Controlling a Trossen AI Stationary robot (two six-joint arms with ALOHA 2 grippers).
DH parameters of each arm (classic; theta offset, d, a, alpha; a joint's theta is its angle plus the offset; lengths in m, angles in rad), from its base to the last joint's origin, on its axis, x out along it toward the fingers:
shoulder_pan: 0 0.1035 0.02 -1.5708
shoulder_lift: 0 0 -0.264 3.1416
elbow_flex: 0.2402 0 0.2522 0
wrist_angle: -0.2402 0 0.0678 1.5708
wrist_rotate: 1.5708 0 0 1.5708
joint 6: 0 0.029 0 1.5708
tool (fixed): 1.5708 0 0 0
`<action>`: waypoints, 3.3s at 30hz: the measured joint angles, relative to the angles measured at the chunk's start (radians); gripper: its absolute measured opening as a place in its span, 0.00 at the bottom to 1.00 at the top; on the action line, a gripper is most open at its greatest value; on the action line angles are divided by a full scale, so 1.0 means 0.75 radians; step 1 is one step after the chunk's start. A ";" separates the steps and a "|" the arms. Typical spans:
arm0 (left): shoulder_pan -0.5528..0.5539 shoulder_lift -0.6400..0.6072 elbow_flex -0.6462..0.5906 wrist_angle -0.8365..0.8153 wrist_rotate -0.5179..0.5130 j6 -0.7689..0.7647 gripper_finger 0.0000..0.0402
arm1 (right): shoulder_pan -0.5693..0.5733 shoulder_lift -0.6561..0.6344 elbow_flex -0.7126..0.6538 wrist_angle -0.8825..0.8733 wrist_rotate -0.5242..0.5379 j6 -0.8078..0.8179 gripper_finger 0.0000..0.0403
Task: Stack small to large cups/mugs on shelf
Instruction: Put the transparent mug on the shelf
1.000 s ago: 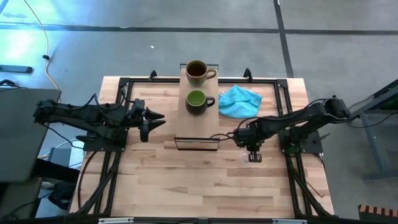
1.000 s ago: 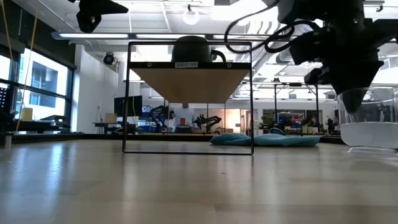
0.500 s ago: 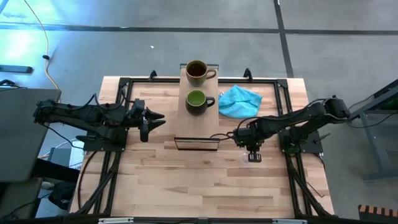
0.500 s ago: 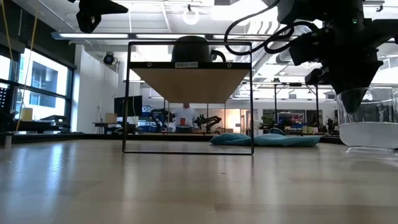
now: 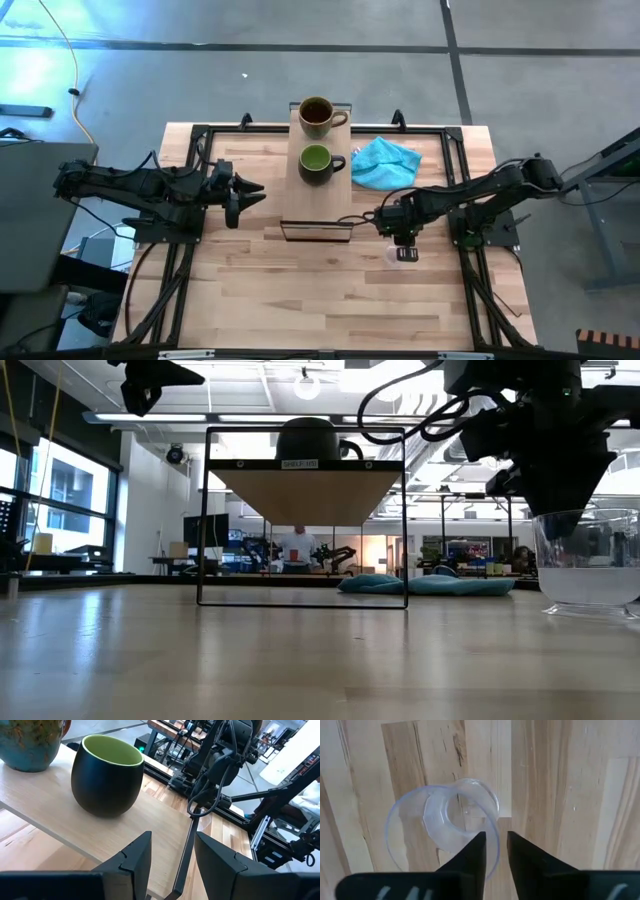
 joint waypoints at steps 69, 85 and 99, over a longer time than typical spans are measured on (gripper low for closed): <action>0.001 0.000 0.000 -0.110 -0.001 0.085 0.34 | 0.191 -0.089 -0.001 -0.139 0.036 1.811 0.22; 0.000 0.000 0.000 -0.109 -0.001 0.035 0.34 | 0.205 -0.089 -0.001 -0.128 0.078 1.954 0.22; 0.001 0.000 0.000 -0.108 -0.029 0.024 0.34 | 0.205 -0.088 -0.001 -0.128 0.063 1.968 0.22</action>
